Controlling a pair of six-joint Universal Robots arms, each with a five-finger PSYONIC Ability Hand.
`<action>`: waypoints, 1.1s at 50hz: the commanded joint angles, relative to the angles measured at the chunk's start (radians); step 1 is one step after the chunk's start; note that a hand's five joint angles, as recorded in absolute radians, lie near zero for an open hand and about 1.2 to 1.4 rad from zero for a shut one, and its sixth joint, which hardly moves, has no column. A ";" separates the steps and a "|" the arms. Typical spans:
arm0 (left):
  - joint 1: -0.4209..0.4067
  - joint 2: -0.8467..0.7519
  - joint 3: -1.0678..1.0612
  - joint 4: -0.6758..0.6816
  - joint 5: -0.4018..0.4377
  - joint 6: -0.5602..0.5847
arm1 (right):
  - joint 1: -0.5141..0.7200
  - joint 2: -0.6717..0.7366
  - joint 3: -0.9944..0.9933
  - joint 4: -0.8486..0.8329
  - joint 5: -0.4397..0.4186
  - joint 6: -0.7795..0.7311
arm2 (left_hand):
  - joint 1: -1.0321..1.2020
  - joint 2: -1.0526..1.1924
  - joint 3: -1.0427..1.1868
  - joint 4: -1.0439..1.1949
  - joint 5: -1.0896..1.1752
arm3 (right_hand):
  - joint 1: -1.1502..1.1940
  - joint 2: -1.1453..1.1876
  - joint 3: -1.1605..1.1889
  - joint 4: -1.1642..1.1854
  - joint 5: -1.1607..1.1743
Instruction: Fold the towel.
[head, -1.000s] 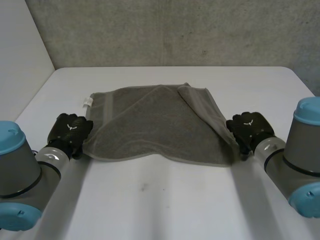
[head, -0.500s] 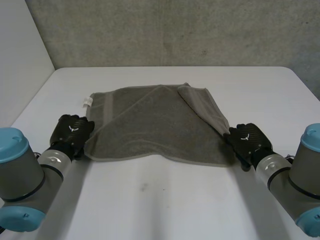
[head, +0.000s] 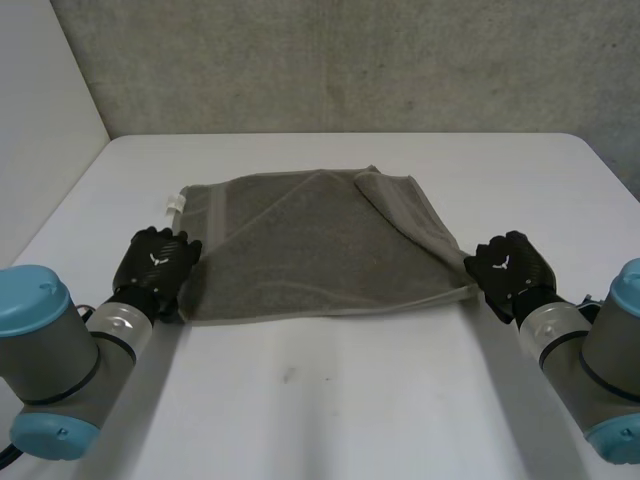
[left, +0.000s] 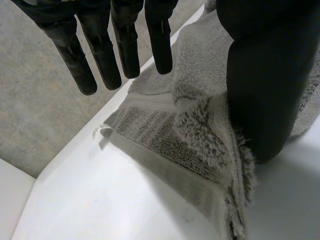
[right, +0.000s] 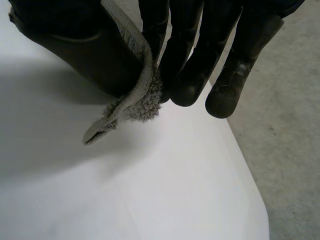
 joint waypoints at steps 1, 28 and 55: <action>0.004 -0.015 0.004 -0.002 0.001 0.001 | -0.017 -0.029 -0.005 0.014 0.008 0.007 | 0.030 0.032 0.032 0.033 0.037 | 0.070 0.070 0.064 0.057 0.057; 0.004 -0.026 0.005 0.001 0.072 0.000 | -0.058 -0.138 -0.048 0.153 0.054 0.197 | 0.909 0.912 0.912 0.912 0.916 | 0.070 0.070 0.064 0.057 0.057; 0.032 0.711 -0.064 -0.346 0.075 0.003 | -0.305 -0.586 -0.439 1.040 -0.132 0.153 | 0.937 0.939 0.939 0.939 0.944 | 0.070 0.070 0.064 0.057 0.057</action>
